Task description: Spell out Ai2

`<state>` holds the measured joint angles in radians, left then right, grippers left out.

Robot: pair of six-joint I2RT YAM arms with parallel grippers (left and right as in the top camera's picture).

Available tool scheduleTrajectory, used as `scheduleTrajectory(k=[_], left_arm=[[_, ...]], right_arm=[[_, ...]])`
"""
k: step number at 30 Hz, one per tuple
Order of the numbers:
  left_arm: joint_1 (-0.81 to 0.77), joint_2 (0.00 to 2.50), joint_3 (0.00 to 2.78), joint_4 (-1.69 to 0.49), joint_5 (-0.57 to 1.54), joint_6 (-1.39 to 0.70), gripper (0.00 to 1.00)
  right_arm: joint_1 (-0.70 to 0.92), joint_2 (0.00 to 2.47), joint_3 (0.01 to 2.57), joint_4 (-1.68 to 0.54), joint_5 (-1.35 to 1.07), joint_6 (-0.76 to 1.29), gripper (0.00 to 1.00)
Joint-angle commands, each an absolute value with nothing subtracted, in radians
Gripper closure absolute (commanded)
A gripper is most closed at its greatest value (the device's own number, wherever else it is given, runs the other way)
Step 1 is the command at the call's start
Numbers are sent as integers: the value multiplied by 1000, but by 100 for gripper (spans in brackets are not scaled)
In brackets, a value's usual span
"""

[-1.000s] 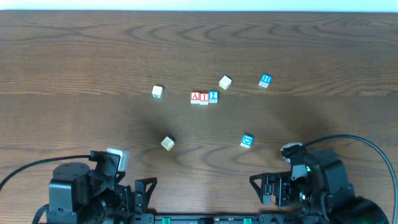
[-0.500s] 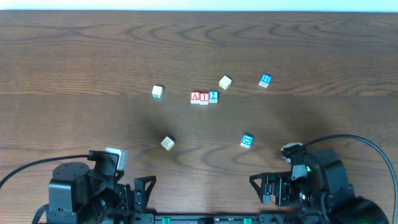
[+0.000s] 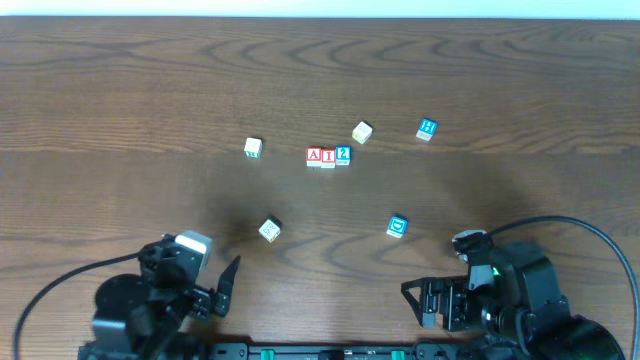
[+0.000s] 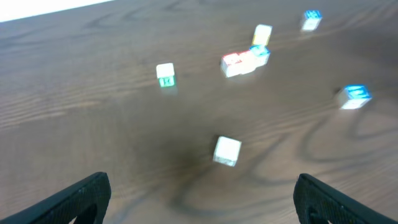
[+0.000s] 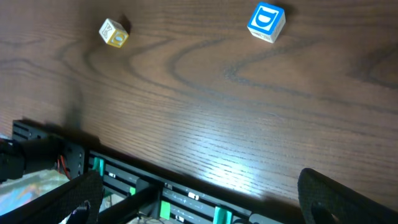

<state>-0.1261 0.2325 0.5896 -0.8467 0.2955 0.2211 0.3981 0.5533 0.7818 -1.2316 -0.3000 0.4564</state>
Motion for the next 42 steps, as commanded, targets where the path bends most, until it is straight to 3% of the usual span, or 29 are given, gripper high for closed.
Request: scheduleTrajectory(k=[1, 8, 21, 42], left_arm=[[-127, 182, 480, -797, 251, 263, 5], [-124, 97, 295, -683, 250, 258, 5], [-124, 4, 166, -676, 176, 219, 5], [-124, 4, 162, -684, 153, 206, 5]], right_arm=[[407, 548, 779, -1232, -311, 467, 1], [407, 548, 779, -1231, -311, 467, 1], [407, 548, 779, -1232, -311, 467, 1], [407, 548, 779, -1231, -311, 467, 1]])
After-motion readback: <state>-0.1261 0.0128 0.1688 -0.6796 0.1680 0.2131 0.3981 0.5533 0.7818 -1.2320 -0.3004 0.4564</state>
